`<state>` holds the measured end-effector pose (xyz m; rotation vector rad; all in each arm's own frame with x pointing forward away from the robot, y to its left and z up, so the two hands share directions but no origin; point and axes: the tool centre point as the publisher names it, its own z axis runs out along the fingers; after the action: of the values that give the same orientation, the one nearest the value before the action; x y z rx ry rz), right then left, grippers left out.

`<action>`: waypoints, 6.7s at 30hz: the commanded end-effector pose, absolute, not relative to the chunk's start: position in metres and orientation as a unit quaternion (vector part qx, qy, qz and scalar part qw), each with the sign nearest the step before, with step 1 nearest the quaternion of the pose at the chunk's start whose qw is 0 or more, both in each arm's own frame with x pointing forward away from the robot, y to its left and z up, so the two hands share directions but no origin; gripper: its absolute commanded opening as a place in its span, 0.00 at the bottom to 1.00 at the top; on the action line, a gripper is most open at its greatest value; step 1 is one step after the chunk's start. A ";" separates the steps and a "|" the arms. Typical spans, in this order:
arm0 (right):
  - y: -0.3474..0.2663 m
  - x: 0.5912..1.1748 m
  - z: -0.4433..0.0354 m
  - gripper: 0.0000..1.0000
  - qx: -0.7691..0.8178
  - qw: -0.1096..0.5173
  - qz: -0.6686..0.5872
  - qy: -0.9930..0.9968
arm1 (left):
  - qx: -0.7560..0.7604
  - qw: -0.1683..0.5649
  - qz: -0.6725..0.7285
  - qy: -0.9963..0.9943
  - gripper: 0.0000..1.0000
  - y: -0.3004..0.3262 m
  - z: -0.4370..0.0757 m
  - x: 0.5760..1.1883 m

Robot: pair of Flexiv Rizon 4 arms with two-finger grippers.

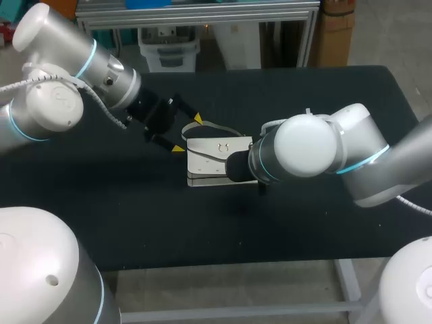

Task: Pick up the bag, open it, inspect its contents, close it, and place it on the opposite side

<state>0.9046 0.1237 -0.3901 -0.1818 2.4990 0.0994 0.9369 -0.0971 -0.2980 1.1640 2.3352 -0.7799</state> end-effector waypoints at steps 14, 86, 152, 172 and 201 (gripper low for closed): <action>0.123 0.903 -0.396 0.00 -0.069 0.314 0.039 0.946 | 0.412 0.236 -0.302 0.827 0.54 -0.129 -0.332 0.936; 0.123 0.903 -0.396 0.00 -0.069 0.314 0.039 0.946 | 0.260 0.212 -0.319 0.886 1.00 -0.125 -0.312 0.994; 0.123 0.903 -0.396 0.00 -0.069 0.314 0.039 0.946 | 0.135 0.229 -0.207 0.941 0.35 -0.138 -0.351 0.994; 0.123 0.903 -0.396 0.00 -0.069 0.314 0.039 0.946 | 0.122 0.190 -0.204 0.953 0.11 -0.136 -0.351 1.014; 0.125 0.904 -0.391 0.00 -0.081 0.325 0.028 0.942 | 0.119 0.093 -0.287 0.946 0.00 -0.129 -0.345 1.030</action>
<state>0.9062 0.1247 -0.3886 -0.2087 2.4816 0.0869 1.0232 -0.1304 -0.3455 0.3406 2.8047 -0.8233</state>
